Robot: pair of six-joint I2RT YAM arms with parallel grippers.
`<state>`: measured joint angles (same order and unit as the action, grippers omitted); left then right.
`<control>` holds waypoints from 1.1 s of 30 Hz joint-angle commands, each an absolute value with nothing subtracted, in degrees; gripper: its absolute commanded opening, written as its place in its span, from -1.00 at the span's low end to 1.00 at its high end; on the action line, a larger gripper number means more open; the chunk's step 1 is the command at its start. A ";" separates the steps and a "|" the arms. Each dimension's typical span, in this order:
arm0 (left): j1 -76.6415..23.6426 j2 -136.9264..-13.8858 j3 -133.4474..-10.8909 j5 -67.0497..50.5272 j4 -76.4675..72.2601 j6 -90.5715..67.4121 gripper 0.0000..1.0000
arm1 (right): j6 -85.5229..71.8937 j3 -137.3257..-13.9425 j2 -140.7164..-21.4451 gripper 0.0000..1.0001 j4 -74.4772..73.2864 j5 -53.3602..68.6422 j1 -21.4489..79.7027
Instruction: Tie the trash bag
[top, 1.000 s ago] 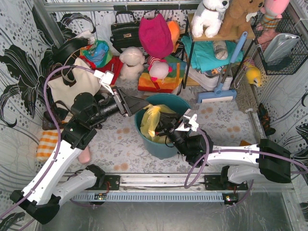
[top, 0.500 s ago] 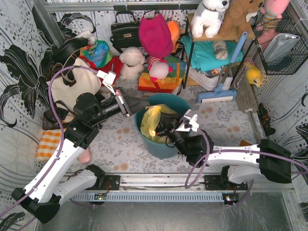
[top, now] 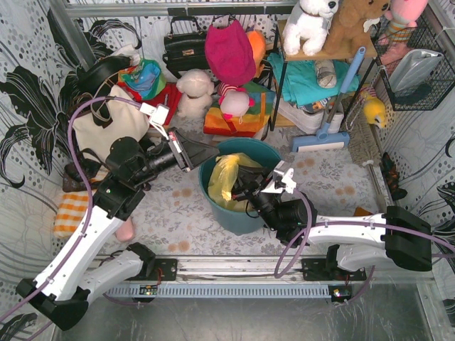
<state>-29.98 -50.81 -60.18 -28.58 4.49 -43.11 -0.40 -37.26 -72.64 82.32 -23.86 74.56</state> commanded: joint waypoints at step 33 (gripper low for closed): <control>-30.32 -53.54 -71.91 -28.02 16.26 -32.09 -0.38 | -23.24 -46.53 -41.32 -0.24 15.65 -30.41 74.73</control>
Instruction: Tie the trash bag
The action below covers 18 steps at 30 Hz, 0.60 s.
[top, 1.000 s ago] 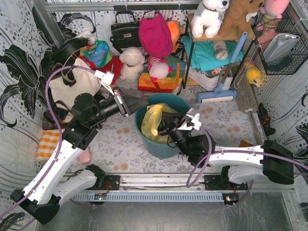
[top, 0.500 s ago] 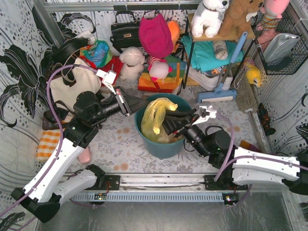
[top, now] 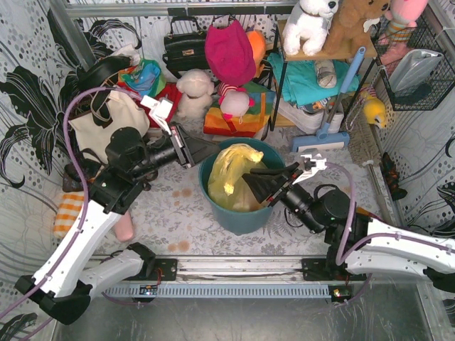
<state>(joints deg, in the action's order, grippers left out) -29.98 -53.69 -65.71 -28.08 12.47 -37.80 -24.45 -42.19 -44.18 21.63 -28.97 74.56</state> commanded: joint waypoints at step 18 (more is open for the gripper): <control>-39.54 -62.55 -93.43 -31.91 33.25 -21.24 -0.12 | -22.38 -68.32 -47.73 0.17 -7.62 -35.17 74.71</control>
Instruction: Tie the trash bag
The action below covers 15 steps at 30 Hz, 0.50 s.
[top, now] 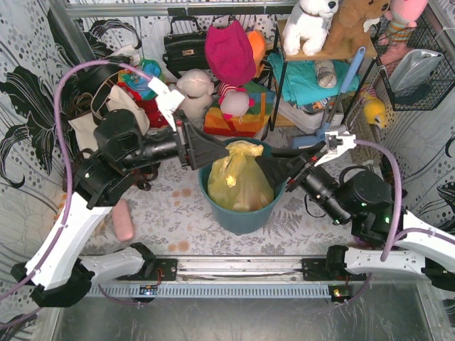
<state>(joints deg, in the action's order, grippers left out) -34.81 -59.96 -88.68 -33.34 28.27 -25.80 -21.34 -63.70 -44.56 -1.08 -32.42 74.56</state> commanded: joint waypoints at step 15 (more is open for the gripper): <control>-46.84 -66.67 -106.07 -29.10 40.91 -14.82 0.05 | -30.79 -69.76 -52.07 0.37 -5.49 -41.93 74.71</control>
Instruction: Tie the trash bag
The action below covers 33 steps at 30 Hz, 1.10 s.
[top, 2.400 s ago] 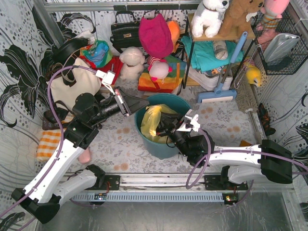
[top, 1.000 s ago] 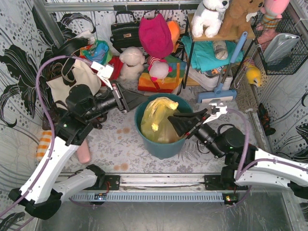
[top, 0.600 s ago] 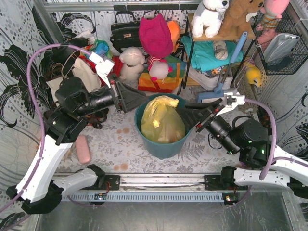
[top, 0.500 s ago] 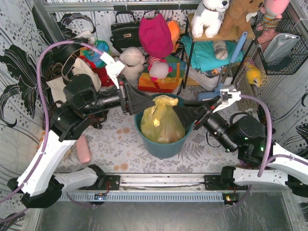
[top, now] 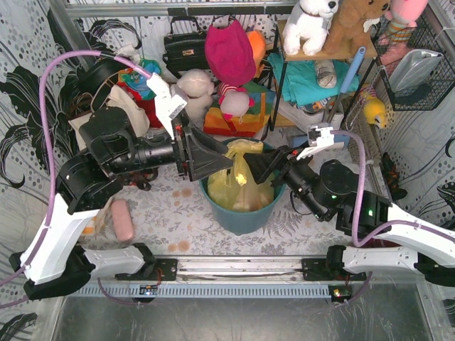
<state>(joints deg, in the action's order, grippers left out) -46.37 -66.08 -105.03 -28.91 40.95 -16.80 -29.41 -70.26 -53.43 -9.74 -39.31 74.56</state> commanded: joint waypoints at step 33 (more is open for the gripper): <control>-63.11 -69.75 -110.40 -2.64 54.93 -5.89 0.11 | -31.76 -72.28 -57.36 0.33 -4.26 -38.14 74.71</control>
<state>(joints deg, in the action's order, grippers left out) -62.65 -69.78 -108.88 -5.78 54.43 -6.44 -30.87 -70.24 -57.71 -6.35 -38.57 74.56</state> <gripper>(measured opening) 0.554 0.666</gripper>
